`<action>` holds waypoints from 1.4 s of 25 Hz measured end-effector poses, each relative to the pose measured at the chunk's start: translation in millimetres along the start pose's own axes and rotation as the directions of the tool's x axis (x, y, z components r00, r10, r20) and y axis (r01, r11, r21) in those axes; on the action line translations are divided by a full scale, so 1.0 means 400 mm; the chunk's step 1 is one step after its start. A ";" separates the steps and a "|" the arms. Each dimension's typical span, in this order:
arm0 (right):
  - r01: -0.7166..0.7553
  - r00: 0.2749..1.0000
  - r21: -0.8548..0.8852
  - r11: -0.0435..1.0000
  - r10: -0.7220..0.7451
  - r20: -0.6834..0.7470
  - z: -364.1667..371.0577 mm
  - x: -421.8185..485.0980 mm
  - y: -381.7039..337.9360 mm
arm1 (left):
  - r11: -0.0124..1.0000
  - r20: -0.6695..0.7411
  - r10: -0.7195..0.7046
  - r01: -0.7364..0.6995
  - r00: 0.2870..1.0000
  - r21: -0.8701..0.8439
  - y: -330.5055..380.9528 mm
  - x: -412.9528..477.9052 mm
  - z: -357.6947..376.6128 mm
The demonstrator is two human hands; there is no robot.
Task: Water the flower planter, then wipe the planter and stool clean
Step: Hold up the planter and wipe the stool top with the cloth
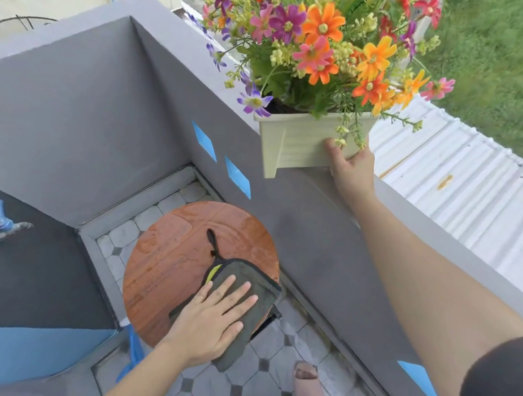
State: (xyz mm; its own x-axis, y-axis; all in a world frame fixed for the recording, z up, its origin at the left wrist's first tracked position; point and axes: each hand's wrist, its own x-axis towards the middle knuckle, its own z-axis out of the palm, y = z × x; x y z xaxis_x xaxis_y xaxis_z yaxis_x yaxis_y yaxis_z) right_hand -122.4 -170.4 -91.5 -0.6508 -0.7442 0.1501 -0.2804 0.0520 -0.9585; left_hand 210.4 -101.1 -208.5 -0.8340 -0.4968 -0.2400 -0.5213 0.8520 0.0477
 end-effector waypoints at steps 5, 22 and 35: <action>-0.033 0.999 -0.050 0.998 0.032 -0.011 0.008 0.012 0.019 | 0.985 -0.018 -0.132 0.129 0.991 -0.112 0.068 0.133 -0.035; -0.052 0.998 -0.065 0.997 0.050 -0.029 0.014 0.028 0.045 | 0.837 -0.070 -0.526 0.501 0.848 -0.221 0.025 0.361 -0.127; 0.047 0.999 -0.051 0.998 -0.048 -0.023 0.008 0.034 0.051 | 0.665 -0.013 -0.719 0.682 0.695 -0.303 -0.149 0.280 -0.059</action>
State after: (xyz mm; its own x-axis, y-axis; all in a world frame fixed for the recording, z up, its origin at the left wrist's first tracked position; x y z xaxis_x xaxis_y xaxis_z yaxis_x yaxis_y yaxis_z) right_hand -134.7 -181.7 -109.7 -0.6523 -0.7307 0.2016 -0.3467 0.0511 -0.9366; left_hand 143.7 -211.5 -215.4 -0.2075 -0.9600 -0.1882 -0.9706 0.1781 0.1617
